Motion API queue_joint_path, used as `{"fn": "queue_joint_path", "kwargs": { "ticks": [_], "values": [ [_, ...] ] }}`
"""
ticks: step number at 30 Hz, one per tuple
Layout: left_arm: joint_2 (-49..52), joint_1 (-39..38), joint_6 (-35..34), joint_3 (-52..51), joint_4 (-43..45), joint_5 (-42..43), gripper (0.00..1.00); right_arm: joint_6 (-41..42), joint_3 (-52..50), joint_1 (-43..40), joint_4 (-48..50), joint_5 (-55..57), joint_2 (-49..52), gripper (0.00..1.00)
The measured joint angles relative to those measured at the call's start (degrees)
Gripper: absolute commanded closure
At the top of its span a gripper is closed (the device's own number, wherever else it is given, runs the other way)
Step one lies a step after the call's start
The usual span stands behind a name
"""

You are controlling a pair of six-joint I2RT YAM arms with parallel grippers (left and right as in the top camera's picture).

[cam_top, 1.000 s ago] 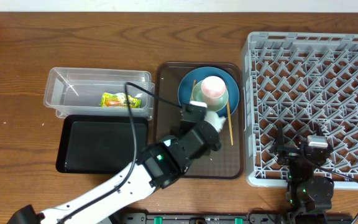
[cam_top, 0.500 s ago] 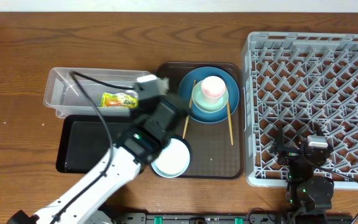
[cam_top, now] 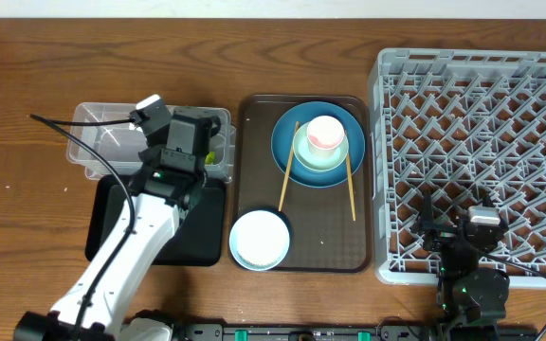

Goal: Sort waste into correct bins and load items into the dishwasher rack
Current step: 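Lift the tissue and release it into the clear plastic bin, then move the left gripper to the light-blue rice plate and grip its rim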

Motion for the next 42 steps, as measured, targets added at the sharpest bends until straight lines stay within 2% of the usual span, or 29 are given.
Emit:
{"fn": "queue_joint_path", "kwargs": {
  "ticks": [4, 7, 11, 14, 22, 23, 25, 29, 33, 36, 42],
  "values": [
    [1.1, 0.9, 0.9, 0.0, 0.0, 1.5, 0.41, 0.0, 0.0, 0.0, 0.0, 0.0, 0.0, 0.01],
    [1.1, 0.9, 1.0, 0.0, 0.1, 2.3, 0.29, 0.0, 0.0, 0.0, 0.0, 0.0, 0.0, 0.01],
    [1.1, 0.9, 1.0, 0.0, 0.1, 2.8, 0.28, 0.0, 0.0, 0.0, 0.0, 0.0, 0.0, 0.01],
    [0.6, 0.9, 1.7, 0.0, -0.5, 6.4, 0.28, 0.0, 0.0, 0.0, 0.0, 0.0, 0.0, 0.01],
    [-8.5, 0.9, 2.6, 0.0, -8.0, 30.9, 0.30, 0.0, 0.0, 0.0, 0.0, 0.0, 0.0, 0.01],
    [-9.6, 0.9, 2.6, 0.0, -8.8, 34.3, 0.33, 0.0, 0.0, 0.0, 0.0, 0.0, 0.0, 0.01],
    [-11.2, 0.9, 2.8, 0.0, -10.5, 41.5, 0.46, 0.0, 0.0, 0.0, 0.0, 0.0, 0.0, 0.01],
    [-12.2, 0.5, 2.7, 0.0, -15.2, 51.8, 0.52, 0.0, 0.0, 0.0, 0.0, 0.0, 0.0, 0.01],
    [-12.0, -2.6, 2.7, 0.0, -22.0, 56.5, 0.54, 0.0, 0.0, 0.0, 0.0, 0.0, 0.0, 0.01],
    [-11.4, -6.5, 2.7, -0.1, -23.6, 58.1, 0.56, 0.0, 0.0, 0.0, 0.0, 0.0, 0.0, 0.01],
    [-9.2, -16.3, 2.0, -0.2, -23.8, 55.7, 0.58, 0.0, 0.0, 0.0, 0.0, 0.0, 0.0, 0.01]
  ]
}}
